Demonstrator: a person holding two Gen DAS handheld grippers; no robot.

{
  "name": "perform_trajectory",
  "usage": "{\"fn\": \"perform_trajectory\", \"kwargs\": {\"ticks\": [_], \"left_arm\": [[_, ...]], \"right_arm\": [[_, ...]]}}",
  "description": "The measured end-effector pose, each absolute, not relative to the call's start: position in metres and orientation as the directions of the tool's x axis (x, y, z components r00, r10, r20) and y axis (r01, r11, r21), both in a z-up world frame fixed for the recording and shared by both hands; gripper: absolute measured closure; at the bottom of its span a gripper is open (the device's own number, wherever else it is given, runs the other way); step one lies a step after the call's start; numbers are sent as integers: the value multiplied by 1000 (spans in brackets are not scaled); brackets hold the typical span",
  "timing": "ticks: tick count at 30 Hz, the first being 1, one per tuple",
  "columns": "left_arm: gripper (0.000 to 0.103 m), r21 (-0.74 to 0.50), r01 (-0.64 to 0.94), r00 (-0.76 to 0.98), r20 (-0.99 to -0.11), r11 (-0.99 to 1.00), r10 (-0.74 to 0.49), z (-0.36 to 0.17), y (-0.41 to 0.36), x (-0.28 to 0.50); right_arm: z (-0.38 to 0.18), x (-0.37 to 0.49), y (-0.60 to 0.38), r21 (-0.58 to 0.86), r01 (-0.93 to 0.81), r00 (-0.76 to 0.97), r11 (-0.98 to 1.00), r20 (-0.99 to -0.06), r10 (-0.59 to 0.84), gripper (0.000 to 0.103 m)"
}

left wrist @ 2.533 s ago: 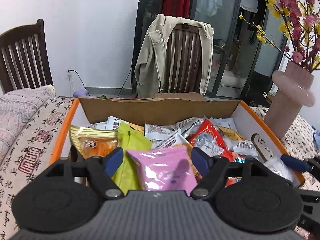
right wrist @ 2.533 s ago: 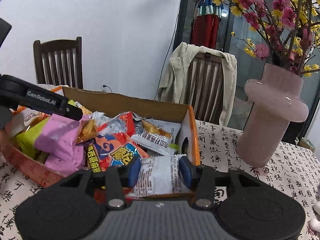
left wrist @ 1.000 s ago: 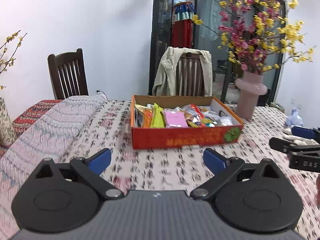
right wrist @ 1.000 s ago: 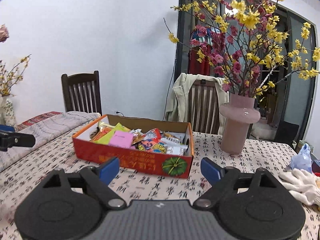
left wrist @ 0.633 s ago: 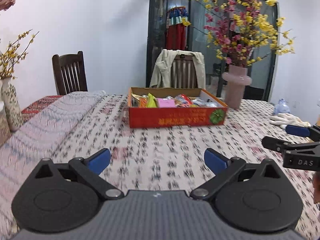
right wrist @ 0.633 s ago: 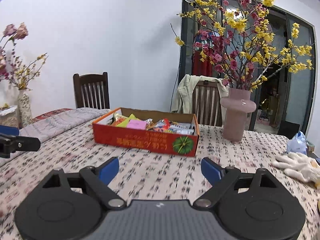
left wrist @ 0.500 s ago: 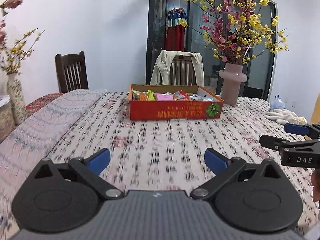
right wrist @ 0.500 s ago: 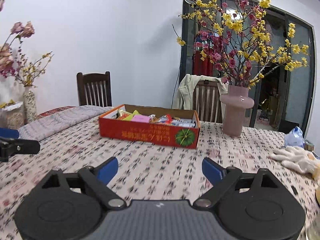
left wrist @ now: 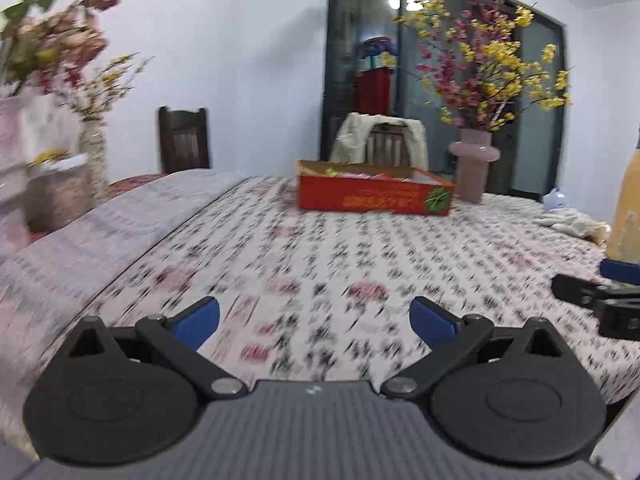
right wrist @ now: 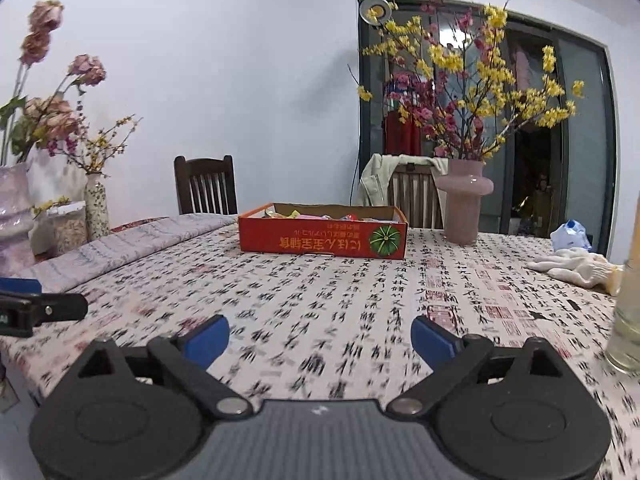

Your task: Organize snacks

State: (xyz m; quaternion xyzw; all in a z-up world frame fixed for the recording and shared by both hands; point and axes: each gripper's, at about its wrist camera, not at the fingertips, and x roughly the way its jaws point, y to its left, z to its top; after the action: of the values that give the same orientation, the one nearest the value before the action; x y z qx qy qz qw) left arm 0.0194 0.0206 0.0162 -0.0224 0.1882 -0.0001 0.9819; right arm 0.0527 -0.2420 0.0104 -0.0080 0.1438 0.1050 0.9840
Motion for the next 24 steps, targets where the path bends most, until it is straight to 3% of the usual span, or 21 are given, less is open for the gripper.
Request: {"fn": "perform_trajectory", "kwargs": {"ticks": [10, 24], "left_arm": [[0, 28, 17, 930, -366, 999, -5, -2, 9, -16], [0, 38, 11, 934, -357, 999, 3, -1, 7, -15]], "right_arm": [[-21, -15, -223, 63, -209, 916, 976, -337, 218, 3], [-19, -15, -225, 52, -194, 924, 980, -327, 200, 3]]}}
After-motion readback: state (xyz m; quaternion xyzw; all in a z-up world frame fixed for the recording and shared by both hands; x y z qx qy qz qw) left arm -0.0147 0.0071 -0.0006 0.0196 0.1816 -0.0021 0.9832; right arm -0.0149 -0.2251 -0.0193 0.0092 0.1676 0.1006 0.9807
